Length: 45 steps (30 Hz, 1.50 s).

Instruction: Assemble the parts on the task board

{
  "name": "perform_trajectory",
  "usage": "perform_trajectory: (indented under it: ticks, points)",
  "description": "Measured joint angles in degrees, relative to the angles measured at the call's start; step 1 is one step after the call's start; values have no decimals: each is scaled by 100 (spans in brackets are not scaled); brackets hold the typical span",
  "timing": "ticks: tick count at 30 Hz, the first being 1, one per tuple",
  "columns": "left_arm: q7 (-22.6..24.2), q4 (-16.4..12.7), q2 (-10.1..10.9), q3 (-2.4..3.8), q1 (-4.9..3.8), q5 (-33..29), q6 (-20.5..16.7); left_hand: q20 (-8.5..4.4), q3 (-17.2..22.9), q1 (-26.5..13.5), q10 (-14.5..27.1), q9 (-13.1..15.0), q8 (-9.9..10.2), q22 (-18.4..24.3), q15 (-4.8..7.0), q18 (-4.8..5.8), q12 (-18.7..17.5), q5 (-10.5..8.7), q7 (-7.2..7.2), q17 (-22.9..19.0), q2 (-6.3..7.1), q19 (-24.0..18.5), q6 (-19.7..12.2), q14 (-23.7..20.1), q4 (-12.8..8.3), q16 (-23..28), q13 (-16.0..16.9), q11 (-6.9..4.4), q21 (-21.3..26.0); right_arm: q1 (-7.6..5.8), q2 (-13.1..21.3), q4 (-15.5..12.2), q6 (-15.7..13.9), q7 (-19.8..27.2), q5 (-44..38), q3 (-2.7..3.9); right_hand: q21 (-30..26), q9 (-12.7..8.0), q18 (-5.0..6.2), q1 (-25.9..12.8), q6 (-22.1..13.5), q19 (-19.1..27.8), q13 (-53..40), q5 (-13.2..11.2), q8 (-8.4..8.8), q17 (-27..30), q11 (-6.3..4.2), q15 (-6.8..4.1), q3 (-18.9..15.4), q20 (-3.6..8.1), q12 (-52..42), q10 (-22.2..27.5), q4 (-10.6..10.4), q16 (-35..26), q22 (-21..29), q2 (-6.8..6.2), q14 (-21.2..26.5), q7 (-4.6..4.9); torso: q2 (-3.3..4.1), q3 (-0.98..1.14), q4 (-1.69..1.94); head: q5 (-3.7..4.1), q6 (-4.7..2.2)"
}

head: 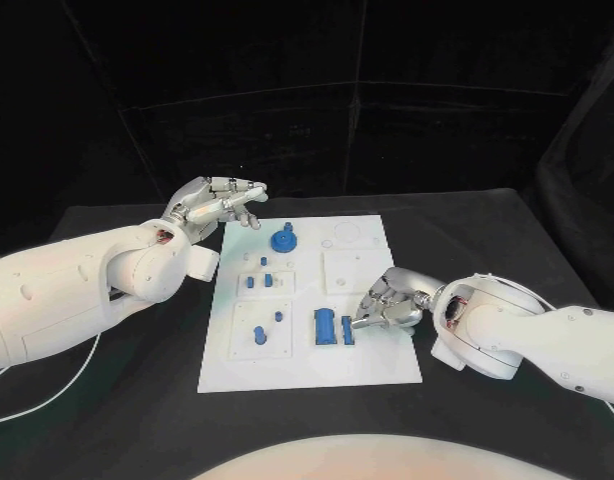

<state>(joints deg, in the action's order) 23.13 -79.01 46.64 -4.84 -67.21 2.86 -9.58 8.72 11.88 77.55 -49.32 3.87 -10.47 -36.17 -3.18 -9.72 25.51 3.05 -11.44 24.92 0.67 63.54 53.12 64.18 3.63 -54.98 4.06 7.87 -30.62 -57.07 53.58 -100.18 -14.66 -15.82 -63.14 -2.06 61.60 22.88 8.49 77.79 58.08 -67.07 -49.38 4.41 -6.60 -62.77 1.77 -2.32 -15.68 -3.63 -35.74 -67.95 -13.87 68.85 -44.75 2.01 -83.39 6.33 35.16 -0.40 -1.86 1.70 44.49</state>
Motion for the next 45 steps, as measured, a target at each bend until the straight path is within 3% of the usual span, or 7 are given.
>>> perform_trajectory:
  ticks: [7,11,18,24,29,33,45]
  points:
    - [28,150,-60,-4,25,-47,4,110,-91,0,14,0,-91,460,-75,1,43,0,-1,-546,0,-525,-42,-588,57,1109,-38,27,673,-335,-209,925,-160,1624,1949,13,-2273,-217,133,812,-488,1377,1528,259,250,3010,464,497,116,-430,1648,1167,446,-3698,1884,265,1783,424,-154,-55,1,36,-264]
    - [63,301,-102,-4,56,-115,5,268,-121,0,-151,-4,-91,967,-225,1,-237,0,-1,-1013,0,-997,-42,-840,88,2302,-47,86,1337,-432,-471,1607,-161,2443,3029,22,-3378,-491,132,934,-672,1952,2446,259,269,3907,628,818,129,-730,2262,1273,661,-5000,2561,339,2602,468,-232,-76,-4,36,-456]
    - [134,567,-276,-5,120,-222,-1,550,-152,0,-221,-10,22,1629,-423,2,-713,0,-1,-1457,0,-1582,-42,-930,119,3585,-47,156,2088,-468,-900,2496,-75,3348,4223,39,-4447,-1109,132,613,-699,1645,3839,259,268,5126,764,1030,60,-1039,2848,1009,1072,-6155,3346,449,2481,495,-320,-76,-27,-13,-654]
    - [175,684,-360,-5,155,-284,-10,583,-190,-92,-200,-40,107,1878,-481,2,-914,0,18,-1627,-27,-1787,-158,-1016,81,4019,-73,149,2259,-481,-1101,2780,19,3723,4679,48,-4791,-1403,132,251,-780,1471,4303,274,316,5544,751,980,125,-1004,3002,1012,1309,-6440,3617,502,2322,505,-351,-66,-30,-58,-758]
    - [160,618,-346,7,189,-282,-52,317,-408,-1521,761,-232,287,2201,-330,97,-1224,-170,217,-1790,-49,-2637,-1112,-2025,-137,4294,-258,-18,2418,-459,-1059,2705,-26,3706,4679,46,-5040,-1567,36,-1200,-1680,2415,4484,154,506,5683,584,849,378,-761,3260,2054,1361,-6681,3775,376,3403,306,-355,-57,-12,-71,-793]
    - [162,442,-332,66,239,-280,-195,138,-519,-2450,1383,-306,401,2413,-232,184,-1422,-223,359,-1894,-58,-3192,-1740,-2680,-249,4476,-328,-133,2510,-439,-1041,2508,-171,3715,4745,68,-5203,-1672,-17,-2158,-2281,3042,4691,5,557,5831,473,736,554,-598,3410,2746,1372,-6772,3876,191,4124,170,-374,-18,70,-129,-921]
    - [293,-587,-243,350,565,-283,-1687,-262,-986,-4553,2792,-373,898,2891,239,439,-1866,-261,827,-2381,-68,-4446,-3143,-4165,-349,4884,-389,-625,2953,-333,-934,1390,-1600,4058,5520,169,-5583,-2166,-276,-4390,-3672,4498,4907,-372,617,6220,-28,301,942,-215,3534,4352,1384,-6839,4363,-151,5800,-287,-397,36,179,-170,-1012]
